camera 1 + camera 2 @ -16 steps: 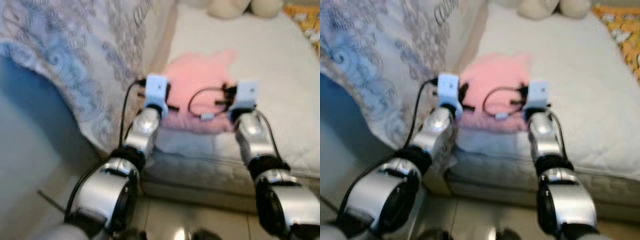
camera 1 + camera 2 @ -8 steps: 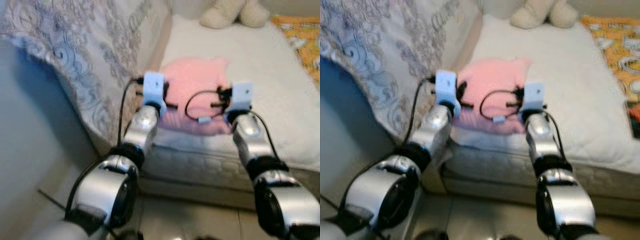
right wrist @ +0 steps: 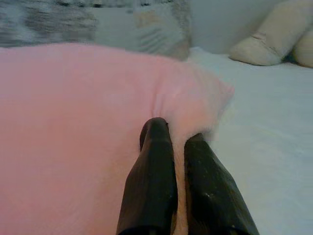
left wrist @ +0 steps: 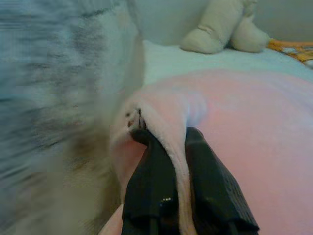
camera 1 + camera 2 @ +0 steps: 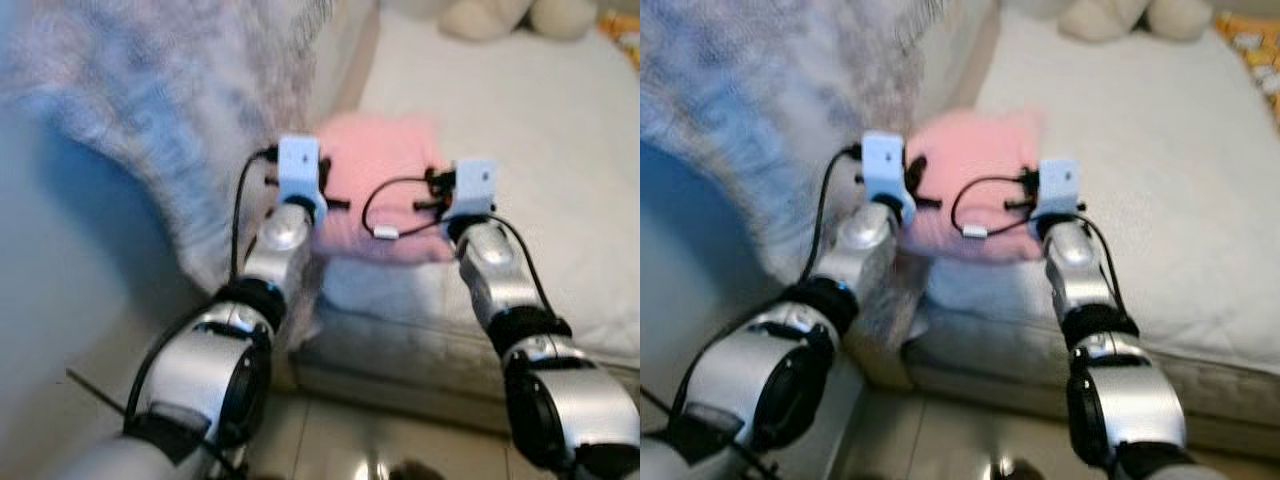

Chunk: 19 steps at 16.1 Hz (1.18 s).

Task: Clean up the room

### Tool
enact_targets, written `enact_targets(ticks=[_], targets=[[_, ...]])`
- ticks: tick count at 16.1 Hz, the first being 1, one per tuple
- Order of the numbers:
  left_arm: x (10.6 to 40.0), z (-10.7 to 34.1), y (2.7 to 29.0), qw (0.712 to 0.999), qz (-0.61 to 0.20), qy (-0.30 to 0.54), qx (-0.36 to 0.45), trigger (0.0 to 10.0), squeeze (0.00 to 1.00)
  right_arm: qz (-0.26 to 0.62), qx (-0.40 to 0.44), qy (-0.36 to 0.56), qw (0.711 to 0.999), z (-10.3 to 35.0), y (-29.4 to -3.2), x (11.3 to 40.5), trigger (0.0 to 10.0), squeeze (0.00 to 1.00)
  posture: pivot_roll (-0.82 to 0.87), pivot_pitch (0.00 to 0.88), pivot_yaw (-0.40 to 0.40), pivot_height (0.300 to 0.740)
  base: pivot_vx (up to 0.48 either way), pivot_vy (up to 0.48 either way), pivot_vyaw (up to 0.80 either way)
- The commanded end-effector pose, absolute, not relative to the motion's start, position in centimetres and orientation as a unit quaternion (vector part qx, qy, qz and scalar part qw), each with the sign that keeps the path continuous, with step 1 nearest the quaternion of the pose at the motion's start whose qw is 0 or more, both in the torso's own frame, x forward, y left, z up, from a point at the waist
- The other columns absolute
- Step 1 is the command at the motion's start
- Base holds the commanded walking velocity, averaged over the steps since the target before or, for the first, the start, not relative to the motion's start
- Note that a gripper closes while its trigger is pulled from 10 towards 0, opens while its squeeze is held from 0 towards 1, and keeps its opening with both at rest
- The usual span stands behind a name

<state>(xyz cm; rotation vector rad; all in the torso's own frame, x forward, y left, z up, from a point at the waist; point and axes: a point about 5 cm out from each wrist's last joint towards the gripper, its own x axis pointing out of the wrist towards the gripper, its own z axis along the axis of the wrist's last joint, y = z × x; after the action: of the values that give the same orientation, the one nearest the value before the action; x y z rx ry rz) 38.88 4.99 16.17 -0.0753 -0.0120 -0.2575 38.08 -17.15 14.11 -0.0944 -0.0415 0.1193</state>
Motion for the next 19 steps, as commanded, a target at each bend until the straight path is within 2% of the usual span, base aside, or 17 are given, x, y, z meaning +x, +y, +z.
enact_targets(ticks=[1, 3, 8, 11, 15, 16, 17, 18, 19], targets=[[39.0, 17.2, 4.4, 0.990, -0.135, -0.022, -0.040, 10.0, 0.00, 0.043, -0.050, -0.027, 0.997, 14.7, -18.3, 38.2, 10.0, 0.00, -0.03, 0.000, 0.053, 0.740, 0.480, 0.000, 0.00], [39.2, 17.5, 4.6, 0.991, -0.123, -0.028, -0.036, 10.0, 0.00, 0.046, -0.054, -0.024, 0.997, 14.7, -18.3, 38.3, 10.0, 0.00, -0.02, 0.000, 0.051, 0.740, 0.480, 0.000, 0.00], [40.0, 18.5, 5.4, 0.995, -0.092, -0.017, -0.024, 10.0, 0.00, 0.070, -0.094, 0.008, 0.993, 15.3, -18.2, 39.1, 10.0, 0.00, -0.02, 0.001, 0.047, 0.740, 0.000, 0.000, 0.00], [39.9, 17.3, 6.2, 0.999, -0.051, 0.008, 0.002, 10.0, 0.00, 0.085, -0.161, 0.045, 0.982, 14.0, -17.8, 38.9, 10.0, 0.00, -0.01, 0.002, 0.043, 0.740, 0.000, 0.000, 0.00], [38.6, 14.6, 4.5, 0.996, -0.070, 0.047, 0.016, 10.0, 0.00, 0.082, -0.172, 0.102, 0.976, 11.0, -18.5, 37.7, 10.0, 0.00, 0.00, 0.014, 0.035, 0.740, 0.000, 0.000, 0.00], [38.3, 14.3, 3.8, 0.995, -0.081, 0.052, 0.013, 10.0, 0.00, 0.073, -0.170, 0.109, 0.977, 10.6, -19.0, 37.5, 10.0, 1.00, 0.00, 0.017, 0.034, 0.740, 0.000, 0.000, 0.00], [38.1, 14.2, 3.2, 0.994, -0.091, 0.053, 0.011, 10.0, 0.12, 0.068, -0.169, 0.111, 0.977, 10.5, -19.4, 37.3, 10.0, 1.00, -0.01, 0.018, 0.034, 0.740, 0.000, 0.000, 0.00], [38.0, 14.2, 2.7, 0.993, -0.102, 0.058, -0.002, 10.0, 1.00, 0.063, -0.175, 0.110, 0.976, 10.5, -19.7, 37.3, 10.0, 1.00, -0.01, 0.020, 0.036, 0.740, 0.000, 0.000, 0.00], [37.8, 14.3, 2.0, 0.992, -0.109, 0.058, -0.010, 10.0, 1.00, 0.056, -0.182, 0.105, 0.976, 10.8, -20.1, 37.3, 10.0, 1.00, -0.01, 0.023, 0.038, 0.740, 0.000, 0.000, 0.00]])
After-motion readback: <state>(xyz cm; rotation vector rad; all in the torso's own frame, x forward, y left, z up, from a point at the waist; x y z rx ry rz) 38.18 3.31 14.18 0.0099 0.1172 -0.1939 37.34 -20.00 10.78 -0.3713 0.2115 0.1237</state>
